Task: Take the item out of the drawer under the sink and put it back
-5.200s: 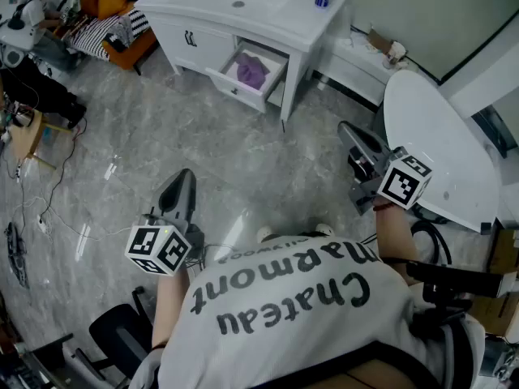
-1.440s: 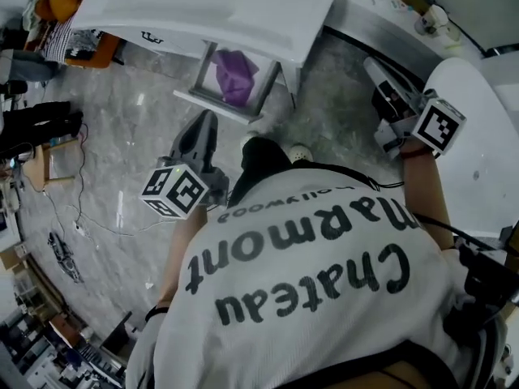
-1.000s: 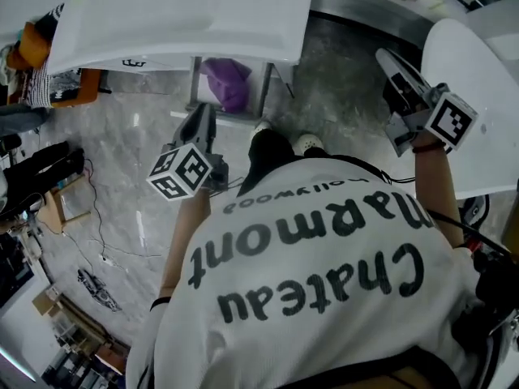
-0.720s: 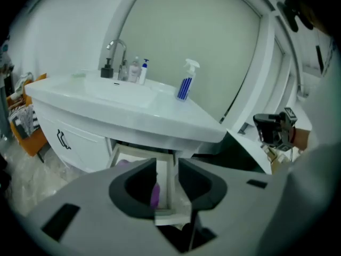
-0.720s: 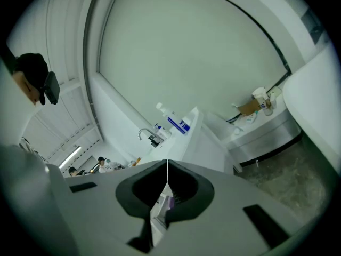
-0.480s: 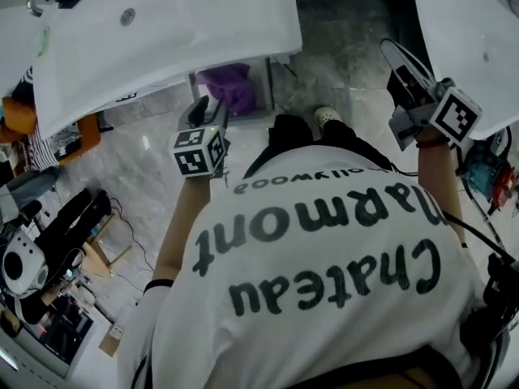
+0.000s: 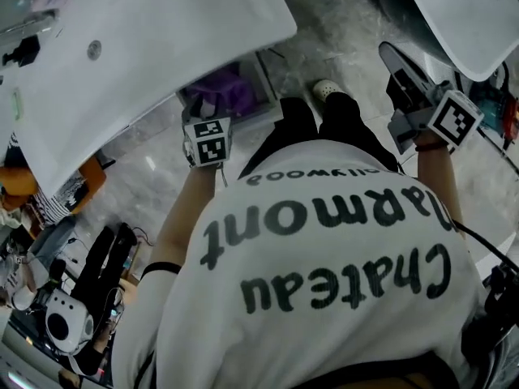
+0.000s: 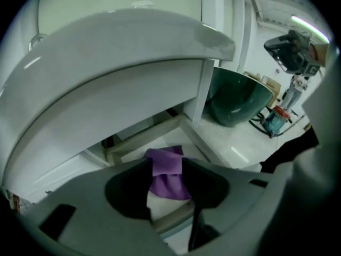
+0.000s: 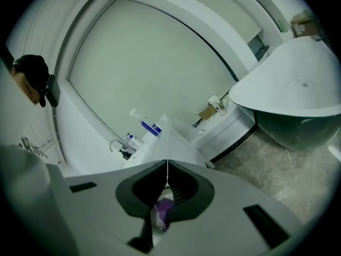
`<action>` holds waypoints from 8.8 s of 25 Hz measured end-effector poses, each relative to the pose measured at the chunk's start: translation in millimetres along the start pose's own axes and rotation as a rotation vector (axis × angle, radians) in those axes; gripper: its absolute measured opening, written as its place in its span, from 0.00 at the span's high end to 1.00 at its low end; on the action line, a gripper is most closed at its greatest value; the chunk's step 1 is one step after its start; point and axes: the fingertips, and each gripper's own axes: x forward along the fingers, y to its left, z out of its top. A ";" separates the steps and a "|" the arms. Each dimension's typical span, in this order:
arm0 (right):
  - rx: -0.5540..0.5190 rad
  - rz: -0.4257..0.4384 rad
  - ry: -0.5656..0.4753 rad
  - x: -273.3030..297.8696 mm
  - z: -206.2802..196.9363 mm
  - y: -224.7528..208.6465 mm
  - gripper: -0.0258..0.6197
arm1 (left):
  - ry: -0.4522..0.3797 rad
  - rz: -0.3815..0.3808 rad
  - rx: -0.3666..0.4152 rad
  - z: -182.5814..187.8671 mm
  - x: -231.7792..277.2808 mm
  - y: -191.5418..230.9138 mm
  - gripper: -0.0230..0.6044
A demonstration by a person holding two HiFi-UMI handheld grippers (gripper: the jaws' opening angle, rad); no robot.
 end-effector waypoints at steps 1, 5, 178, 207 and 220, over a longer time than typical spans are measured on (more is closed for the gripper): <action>0.005 -0.019 0.000 -0.3 -7.6 0.7 0.94 | 0.013 -0.016 0.019 -7.0 6.6 0.0 0.72; 0.032 -0.058 0.008 0.1 -37.7 4.1 0.94 | 0.064 -0.068 0.093 -28.4 29.0 1.9 0.72; -0.614 0.842 0.581 269.5 5.0 279.5 0.94 | -0.975 0.379 -0.840 154.7 -260.2 177.9 0.90; -0.506 0.740 0.523 297.2 69.3 205.2 0.94 | -0.613 0.393 -0.781 209.6 -117.7 241.7 0.90; -0.477 0.669 0.501 302.8 85.3 174.3 0.94 | -0.415 0.400 -0.782 190.7 -49.7 261.5 0.90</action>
